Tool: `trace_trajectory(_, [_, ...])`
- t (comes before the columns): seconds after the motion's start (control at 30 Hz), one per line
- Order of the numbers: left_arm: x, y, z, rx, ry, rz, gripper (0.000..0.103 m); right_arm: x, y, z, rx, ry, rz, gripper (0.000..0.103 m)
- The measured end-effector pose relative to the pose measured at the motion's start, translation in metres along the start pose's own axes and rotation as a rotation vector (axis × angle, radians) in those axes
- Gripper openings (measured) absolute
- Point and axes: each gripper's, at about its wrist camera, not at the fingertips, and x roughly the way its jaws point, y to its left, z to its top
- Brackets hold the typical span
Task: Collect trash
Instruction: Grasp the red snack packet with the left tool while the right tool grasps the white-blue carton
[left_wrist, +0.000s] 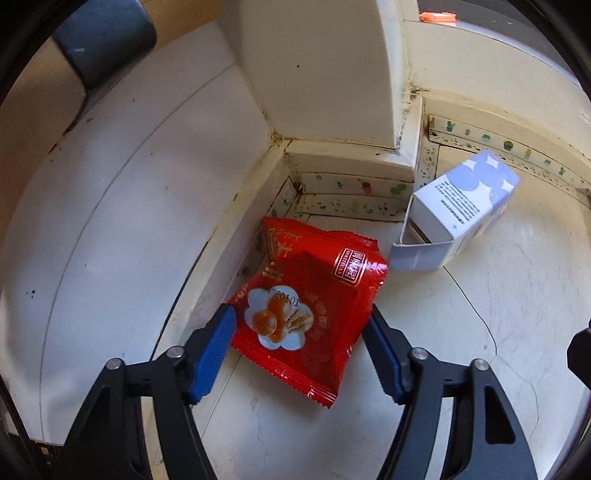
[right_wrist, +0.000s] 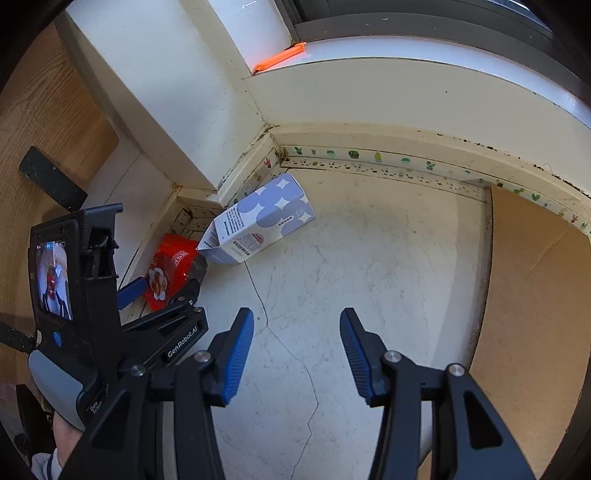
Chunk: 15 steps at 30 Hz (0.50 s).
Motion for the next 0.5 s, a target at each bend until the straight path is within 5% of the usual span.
trace_trajectory(0.1, [0.002,0.003,0.006,-0.02,0.011,-0.018,0.045,0.005,0.002,0.002,0.015,0.008,0.015,0.049])
trace_trajectory(0.17, [0.0,0.007,0.005,-0.027,0.01,-0.032,0.014,0.007,0.004,0.004,0.024,0.011,0.03,0.049])
trace_trajectory(0.5, [-0.029,0.03,-0.024,-0.096,-0.052,-0.04,0.004,0.026,0.01,0.026,0.117,0.028,0.082,0.057])
